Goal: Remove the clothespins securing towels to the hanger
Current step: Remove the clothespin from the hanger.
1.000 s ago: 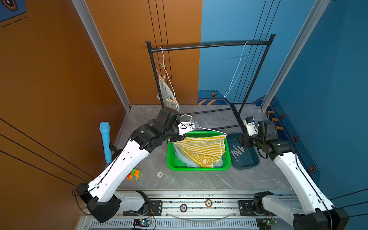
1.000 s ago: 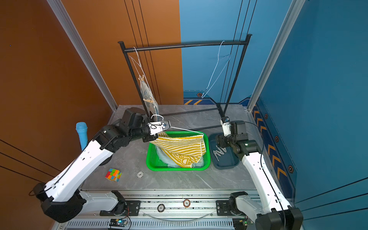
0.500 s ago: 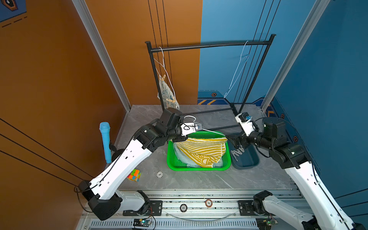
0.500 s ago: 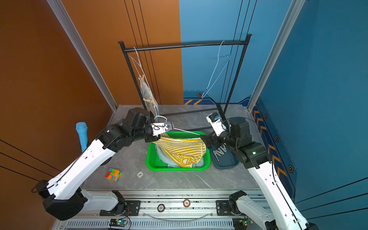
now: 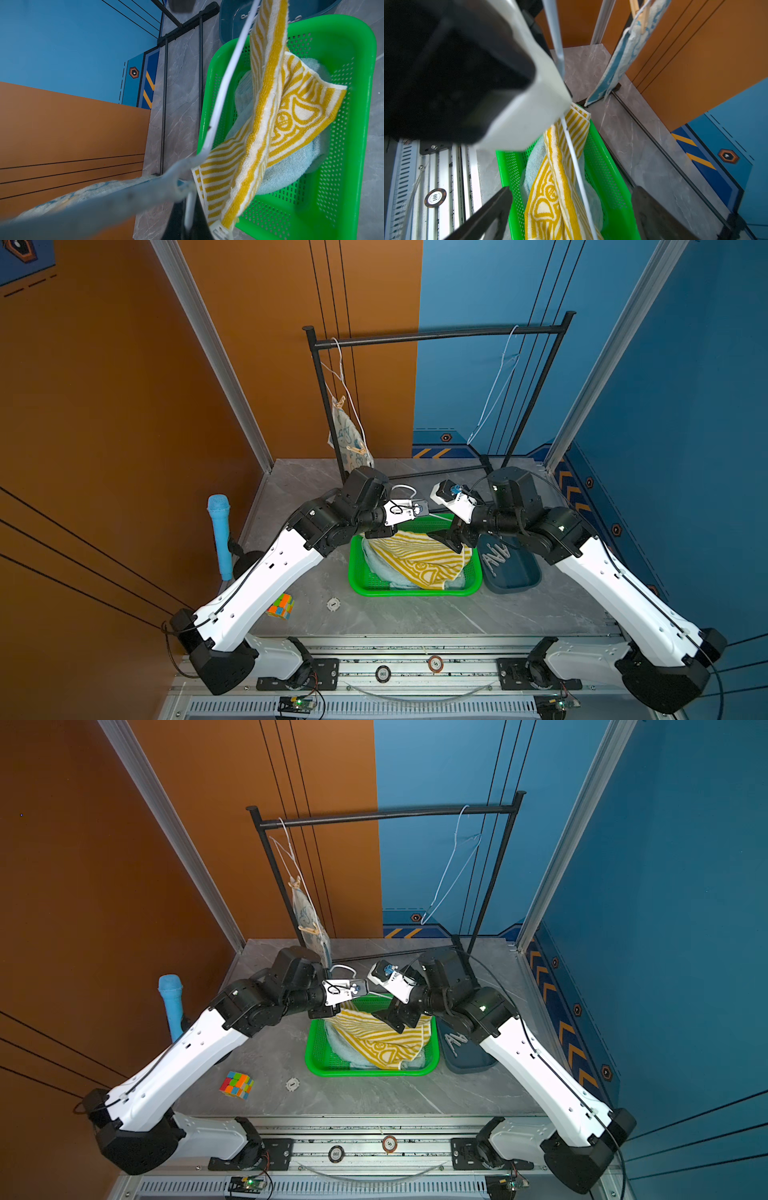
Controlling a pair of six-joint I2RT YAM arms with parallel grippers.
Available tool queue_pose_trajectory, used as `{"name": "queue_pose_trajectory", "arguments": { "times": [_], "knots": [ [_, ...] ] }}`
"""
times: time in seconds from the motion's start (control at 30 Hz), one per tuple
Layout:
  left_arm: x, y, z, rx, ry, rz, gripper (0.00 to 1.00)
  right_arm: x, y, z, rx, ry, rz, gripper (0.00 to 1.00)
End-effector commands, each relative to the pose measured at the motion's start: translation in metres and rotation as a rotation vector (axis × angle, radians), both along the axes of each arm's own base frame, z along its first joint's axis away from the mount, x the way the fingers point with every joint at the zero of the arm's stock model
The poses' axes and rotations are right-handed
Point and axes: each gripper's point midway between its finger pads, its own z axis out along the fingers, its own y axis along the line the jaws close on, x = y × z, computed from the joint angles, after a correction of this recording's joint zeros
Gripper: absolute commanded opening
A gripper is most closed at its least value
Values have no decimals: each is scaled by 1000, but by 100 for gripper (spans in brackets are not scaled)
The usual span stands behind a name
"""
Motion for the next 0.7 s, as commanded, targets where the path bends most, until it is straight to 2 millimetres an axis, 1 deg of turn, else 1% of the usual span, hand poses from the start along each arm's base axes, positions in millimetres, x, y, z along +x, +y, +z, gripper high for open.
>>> {"name": "queue_pose_trajectory", "arguments": {
  "times": [0.0,0.17,0.43,0.67],
  "knots": [
    [-3,-5,15,-22,-27,-19,0,-8,15,6,19,9,105,82],
    [-3,-4,17,-24,-35,-17,0,-6,25,1,13,31,141,63],
    [-5,-5,19,-32,-33,-23,0,1,25,-5,-11,14,147,42],
    [-7,-5,19,-37,-30,-25,0,8,18,-12,-22,25,131,28]
  ]
}}
